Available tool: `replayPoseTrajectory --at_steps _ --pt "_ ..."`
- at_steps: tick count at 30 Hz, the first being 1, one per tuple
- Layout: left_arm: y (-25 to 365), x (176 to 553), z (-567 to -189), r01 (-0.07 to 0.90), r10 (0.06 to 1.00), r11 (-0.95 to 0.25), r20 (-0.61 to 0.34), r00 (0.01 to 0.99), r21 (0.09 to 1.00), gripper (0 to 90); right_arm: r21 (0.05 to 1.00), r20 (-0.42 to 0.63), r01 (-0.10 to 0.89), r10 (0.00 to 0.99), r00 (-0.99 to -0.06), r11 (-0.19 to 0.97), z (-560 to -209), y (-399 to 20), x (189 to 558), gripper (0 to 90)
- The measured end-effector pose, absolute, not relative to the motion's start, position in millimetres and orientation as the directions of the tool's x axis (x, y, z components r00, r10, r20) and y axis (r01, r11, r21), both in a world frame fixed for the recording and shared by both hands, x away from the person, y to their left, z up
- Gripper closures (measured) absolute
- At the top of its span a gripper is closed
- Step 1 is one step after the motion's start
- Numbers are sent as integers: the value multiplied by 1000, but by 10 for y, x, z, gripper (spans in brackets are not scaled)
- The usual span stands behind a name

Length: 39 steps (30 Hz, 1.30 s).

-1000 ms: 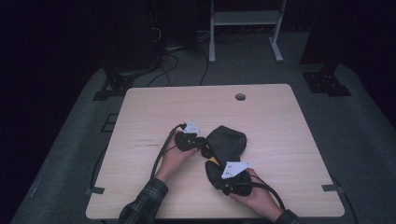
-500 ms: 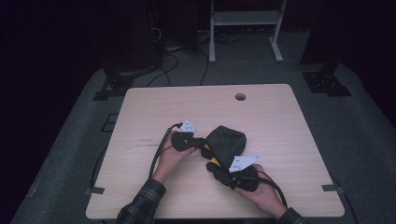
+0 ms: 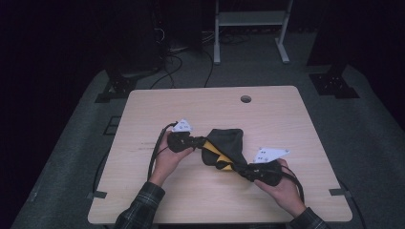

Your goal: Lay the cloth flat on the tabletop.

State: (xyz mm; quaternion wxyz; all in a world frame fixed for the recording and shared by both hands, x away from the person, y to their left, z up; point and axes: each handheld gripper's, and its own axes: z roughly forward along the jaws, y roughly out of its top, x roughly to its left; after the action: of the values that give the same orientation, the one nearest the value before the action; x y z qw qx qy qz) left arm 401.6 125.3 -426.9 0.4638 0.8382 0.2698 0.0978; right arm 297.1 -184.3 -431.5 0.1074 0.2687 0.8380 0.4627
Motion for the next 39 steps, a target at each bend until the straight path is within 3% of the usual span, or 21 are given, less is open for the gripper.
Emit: replayPoseTrajectory --at_steps 25,27,35,37,39 --pt "1826 4032 -4033 386 620 -318 -118 776 866 808 882 87 390 722 -687 265 -4082 -2548 3467 830" --pt "1875 4037 -4018 389 628 -307 -122 769 868 808 886 77 382 729 -680 262 -4059 -2589 3491 895" --pt "1946 4038 -4000 393 640 -293 -127 758 872 808 908 86 366 762 -642 206 -3923 -2778 3564 896" --pt "1941 4043 -4006 394 640 -296 -126 758 870 808 898 97 383 752 -651 216 -3985 -2774 3595 874" --pt "1940 4045 -4009 394 641 -293 -127 757 871 809 886 106 402 744 -659 231 -4077 -2756 3650 786"
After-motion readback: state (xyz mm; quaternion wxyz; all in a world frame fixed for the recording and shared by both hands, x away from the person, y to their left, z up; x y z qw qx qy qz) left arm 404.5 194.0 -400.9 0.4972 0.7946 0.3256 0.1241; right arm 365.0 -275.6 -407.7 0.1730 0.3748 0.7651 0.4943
